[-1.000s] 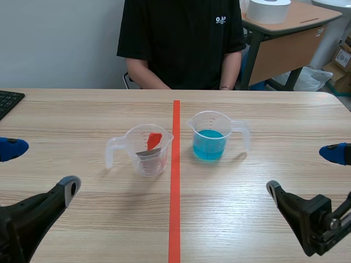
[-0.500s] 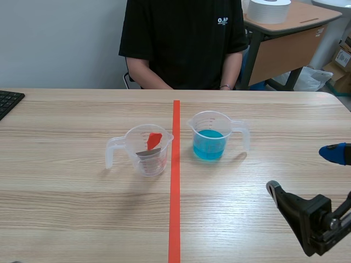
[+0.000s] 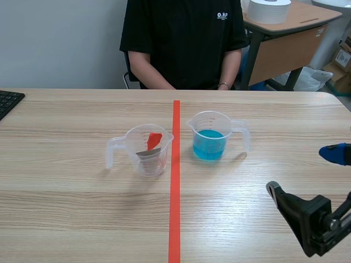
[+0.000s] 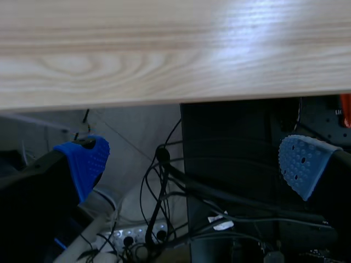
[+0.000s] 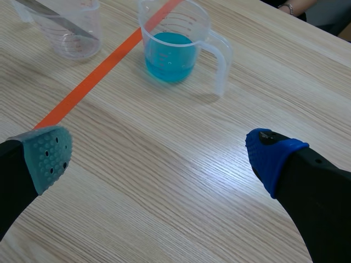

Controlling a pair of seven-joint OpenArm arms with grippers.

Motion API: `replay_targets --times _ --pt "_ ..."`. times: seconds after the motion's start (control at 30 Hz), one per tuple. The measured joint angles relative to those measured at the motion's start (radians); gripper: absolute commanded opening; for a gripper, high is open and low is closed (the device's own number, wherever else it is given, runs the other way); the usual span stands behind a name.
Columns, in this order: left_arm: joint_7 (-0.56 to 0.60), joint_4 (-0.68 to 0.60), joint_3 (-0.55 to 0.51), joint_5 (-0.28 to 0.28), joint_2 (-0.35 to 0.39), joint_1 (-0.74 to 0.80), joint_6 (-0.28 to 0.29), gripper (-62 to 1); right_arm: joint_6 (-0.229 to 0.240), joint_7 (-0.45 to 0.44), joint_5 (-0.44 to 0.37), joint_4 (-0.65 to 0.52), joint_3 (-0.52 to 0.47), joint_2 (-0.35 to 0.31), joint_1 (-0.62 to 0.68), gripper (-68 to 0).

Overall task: Do the redox reaction experiment.
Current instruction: 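Lift the metal plate out of the left beaker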

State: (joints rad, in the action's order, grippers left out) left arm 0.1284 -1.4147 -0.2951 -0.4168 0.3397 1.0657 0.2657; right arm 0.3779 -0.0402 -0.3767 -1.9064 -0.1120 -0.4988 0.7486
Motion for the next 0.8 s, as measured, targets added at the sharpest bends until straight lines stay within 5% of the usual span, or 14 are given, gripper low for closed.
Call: replay_targets --times 0.27,0.67,0.8 --pt "-0.001 0.089 0.001 0.000 -0.024 -0.051 0.003 1.4 0.028 -0.042 0.077 0.000 0.000 0.000 -0.018 0.4" --pt "-0.004 0.221 0.005 0.000 -0.024 -0.142 0.008 1.4 0.198 -0.067 0.097 0.000 0.000 0.000 -0.107 0.4" --pt "-0.004 0.244 0.005 0.000 -0.024 -0.144 0.008 1.4 0.222 -0.067 0.162 0.000 0.023 0.000 -0.171 0.4"
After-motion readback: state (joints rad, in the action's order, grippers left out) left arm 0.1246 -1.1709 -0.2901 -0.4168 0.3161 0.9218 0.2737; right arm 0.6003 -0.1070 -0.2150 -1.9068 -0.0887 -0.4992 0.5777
